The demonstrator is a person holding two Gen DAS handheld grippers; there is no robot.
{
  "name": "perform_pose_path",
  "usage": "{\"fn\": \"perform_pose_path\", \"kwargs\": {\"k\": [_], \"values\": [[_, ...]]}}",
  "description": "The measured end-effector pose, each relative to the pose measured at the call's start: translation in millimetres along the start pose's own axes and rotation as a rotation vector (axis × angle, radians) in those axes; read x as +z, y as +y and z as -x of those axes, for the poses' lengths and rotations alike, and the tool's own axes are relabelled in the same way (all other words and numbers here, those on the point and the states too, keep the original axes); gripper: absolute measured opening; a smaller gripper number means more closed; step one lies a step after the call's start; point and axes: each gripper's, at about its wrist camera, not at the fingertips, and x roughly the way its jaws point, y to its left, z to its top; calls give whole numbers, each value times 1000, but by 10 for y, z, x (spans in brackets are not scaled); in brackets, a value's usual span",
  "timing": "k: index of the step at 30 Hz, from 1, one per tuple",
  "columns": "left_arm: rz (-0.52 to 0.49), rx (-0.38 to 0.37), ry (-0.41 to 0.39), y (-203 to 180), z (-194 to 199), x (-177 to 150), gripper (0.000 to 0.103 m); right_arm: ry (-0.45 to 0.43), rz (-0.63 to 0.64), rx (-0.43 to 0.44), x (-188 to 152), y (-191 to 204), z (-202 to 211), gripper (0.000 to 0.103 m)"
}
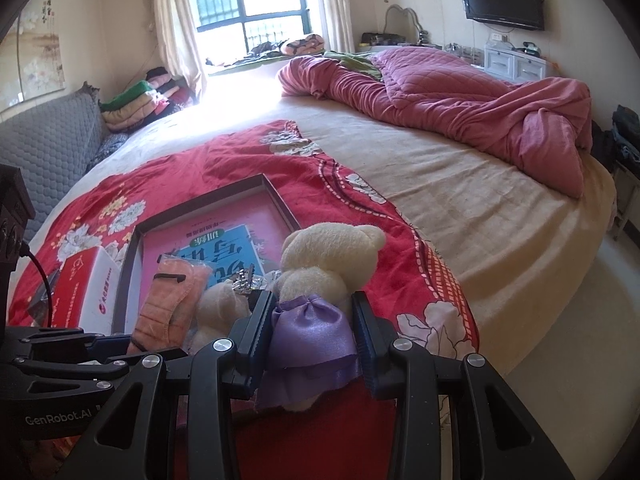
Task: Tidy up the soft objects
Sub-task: 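Carry the pink towel bag with the left tool while the right tool carries the purple-dress bear over the tray, then lower the towel bag into the tray with the left tool while the right tool lowers the bear beside it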
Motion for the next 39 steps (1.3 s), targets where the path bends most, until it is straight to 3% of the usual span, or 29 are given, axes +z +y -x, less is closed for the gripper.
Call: {"fn": "perform_pose_path", "kwargs": {"k": [15,39], "values": [[9,45,10,128,-74,61,36,32,0,15,-2,-6,-178,40],[22,56,7,200,-91,135,36,34,21,81,73,142,-477,40]]}}
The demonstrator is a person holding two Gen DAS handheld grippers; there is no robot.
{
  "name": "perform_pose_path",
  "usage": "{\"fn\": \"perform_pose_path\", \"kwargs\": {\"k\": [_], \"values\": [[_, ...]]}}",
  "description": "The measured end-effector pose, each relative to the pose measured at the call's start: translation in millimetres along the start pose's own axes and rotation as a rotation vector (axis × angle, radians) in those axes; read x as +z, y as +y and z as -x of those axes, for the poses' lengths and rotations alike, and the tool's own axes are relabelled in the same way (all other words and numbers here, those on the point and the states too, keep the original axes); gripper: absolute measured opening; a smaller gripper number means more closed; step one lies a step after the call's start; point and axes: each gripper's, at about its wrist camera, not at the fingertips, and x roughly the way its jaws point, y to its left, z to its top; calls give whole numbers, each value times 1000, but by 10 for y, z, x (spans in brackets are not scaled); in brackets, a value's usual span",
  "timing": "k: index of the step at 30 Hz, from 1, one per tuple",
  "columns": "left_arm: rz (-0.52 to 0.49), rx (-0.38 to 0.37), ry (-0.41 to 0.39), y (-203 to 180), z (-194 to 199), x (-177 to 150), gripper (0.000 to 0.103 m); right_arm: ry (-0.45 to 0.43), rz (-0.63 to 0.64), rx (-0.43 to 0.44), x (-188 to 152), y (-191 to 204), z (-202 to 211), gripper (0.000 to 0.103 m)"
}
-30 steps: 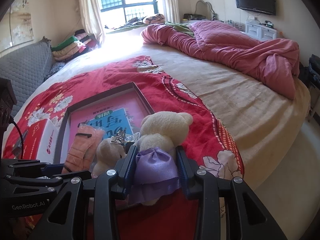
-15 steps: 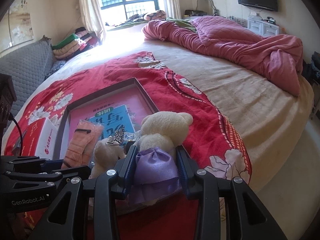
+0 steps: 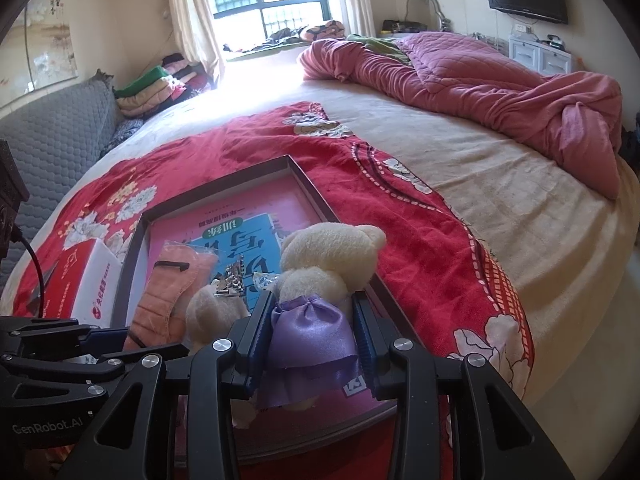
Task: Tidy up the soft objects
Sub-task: 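Lower the towel bag into the tray with the left tool while the right tool lowers the bear beside it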
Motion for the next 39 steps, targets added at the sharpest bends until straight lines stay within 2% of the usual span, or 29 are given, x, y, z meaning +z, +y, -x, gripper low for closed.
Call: {"fn": "perform_pose_path", "kwargs": {"k": [29,34,39], "values": [[8,-17,4,17,-2,0,36,-19,-89,-13,-121,-238,61,45],[8,-20,5,10,12,-12,36,-30,-107,-21,-127,-280,109,52],[1,-17,13,-19,6,-14,36,-41,-121,-24,-121,-318,153,53]]}}
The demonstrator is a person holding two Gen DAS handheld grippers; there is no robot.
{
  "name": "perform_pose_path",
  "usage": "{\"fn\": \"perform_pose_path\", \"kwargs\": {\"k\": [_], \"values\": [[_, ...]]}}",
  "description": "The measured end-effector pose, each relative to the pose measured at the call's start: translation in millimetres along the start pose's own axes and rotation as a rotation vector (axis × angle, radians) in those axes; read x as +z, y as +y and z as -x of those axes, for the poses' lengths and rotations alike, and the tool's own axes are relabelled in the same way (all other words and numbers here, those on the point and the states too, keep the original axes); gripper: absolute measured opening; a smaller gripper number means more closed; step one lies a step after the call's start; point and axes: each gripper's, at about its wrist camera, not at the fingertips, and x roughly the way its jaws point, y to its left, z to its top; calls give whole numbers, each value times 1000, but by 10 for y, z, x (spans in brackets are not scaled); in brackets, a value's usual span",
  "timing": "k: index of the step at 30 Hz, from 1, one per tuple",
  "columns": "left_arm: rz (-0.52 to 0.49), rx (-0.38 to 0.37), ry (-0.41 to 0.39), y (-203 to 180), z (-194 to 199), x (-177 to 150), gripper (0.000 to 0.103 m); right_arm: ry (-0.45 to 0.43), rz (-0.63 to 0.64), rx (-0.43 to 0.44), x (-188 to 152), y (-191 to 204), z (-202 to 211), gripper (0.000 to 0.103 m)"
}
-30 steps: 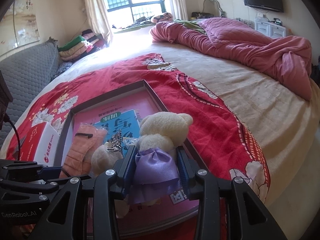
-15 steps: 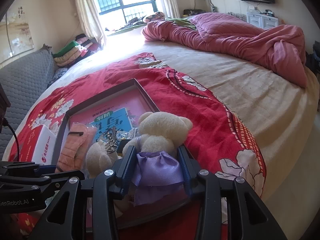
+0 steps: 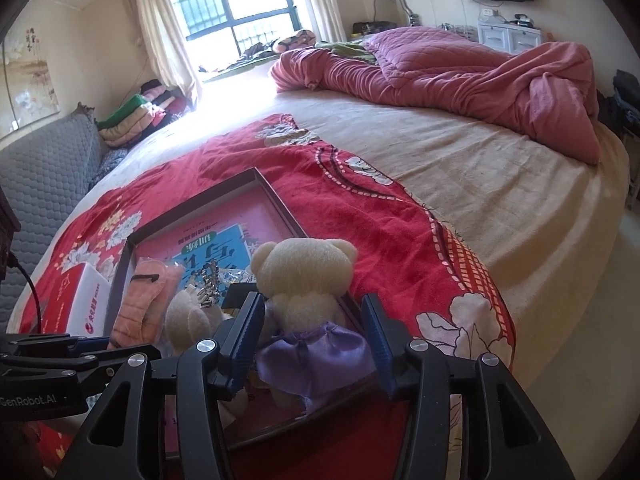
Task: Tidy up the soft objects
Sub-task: 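Lower the towel bag into the tray with the left tool while the right tool lowers the bear beside it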
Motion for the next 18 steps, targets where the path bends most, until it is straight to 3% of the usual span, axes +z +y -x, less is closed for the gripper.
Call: {"fn": "perform_pose_path", "kwargs": {"k": [18], "values": [[-18,9,-1,-58,48,-24,36,-16,-8,-12,32,-24,96,61]]}}
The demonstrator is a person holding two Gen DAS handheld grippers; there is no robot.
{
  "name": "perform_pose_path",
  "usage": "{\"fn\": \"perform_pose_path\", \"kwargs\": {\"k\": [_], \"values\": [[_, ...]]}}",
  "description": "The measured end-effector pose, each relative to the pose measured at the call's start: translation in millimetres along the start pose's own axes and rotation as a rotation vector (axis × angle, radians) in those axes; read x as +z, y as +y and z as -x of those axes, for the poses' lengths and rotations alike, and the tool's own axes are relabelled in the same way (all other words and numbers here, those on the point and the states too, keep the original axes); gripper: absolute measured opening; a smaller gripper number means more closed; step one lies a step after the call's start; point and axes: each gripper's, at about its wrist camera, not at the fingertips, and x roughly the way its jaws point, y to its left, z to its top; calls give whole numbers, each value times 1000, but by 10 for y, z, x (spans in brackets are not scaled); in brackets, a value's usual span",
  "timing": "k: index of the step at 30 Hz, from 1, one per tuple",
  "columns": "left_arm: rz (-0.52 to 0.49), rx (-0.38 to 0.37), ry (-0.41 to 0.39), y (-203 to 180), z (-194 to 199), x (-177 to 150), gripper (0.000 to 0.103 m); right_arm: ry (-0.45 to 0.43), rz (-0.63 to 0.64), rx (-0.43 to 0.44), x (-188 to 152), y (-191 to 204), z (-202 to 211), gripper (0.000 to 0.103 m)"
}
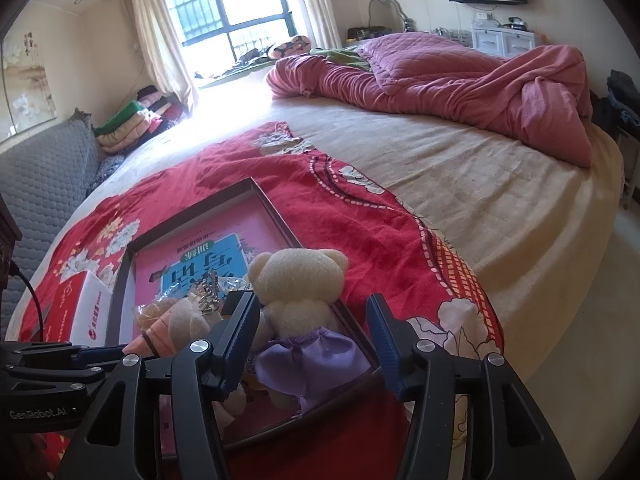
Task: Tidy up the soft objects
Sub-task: 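Lower the towel bag into the tray with the left tool while the right tool lowers the bear beside it, then open both tools to release the items and lift them away from the tray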
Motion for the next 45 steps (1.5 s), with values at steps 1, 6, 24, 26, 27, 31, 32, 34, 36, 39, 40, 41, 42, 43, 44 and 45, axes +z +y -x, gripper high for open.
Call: {"fn": "perform_pose_path", "kwargs": {"k": [1,6,24,26,27,31,32,34,36,39,40,41,42,43,44,45], "values": [[-2,2,-2,-5,10,-2,36,0,1,-4,1,0,0,64],[-5,4,-7,-16,55,-9,37,-1,2,-12,6,7,19,67],[-32,55,-65,-46,395,-112,65,-36,29,-66,56,140,202,78],[-29,71,-70,-24,435,-128,66,-36,32,-73,55,161,221,78],[-26,72,-73,-11,459,-137,68,-36,34,-79,54,171,232,78],[-11,72,-88,52,551,-171,74,-46,46,-96,66,228,300,78],[-9,73,-90,70,573,-177,74,-51,51,-102,71,248,322,78],[-4,78,-97,97,622,-200,77,-60,57,-105,80,284,370,78],[0,85,-112,122,692,-223,79,-80,46,-100,86,313,444,78],[9,94,-127,155,792,-250,81,-81,36,-95,109,359,513,78],[16,87,-131,170,824,-258,81,-81,43,-103,114,382,535,78],[22,87,-137,184,856,-263,82,-87,52,-111,118,412,560,78],[24,91,-143,187,885,-273,82,-90,57,-114,119,432,587,78],[24,95,-148,190,916,-283,82,-89,59,-114,122,448,611,79],[23,98,-155,196,951,-291,82,-89,64,-117,125,466,639,79],[23,100,-158,200,977,-298,82,-92,70,-121,125,486,665,79]]}}
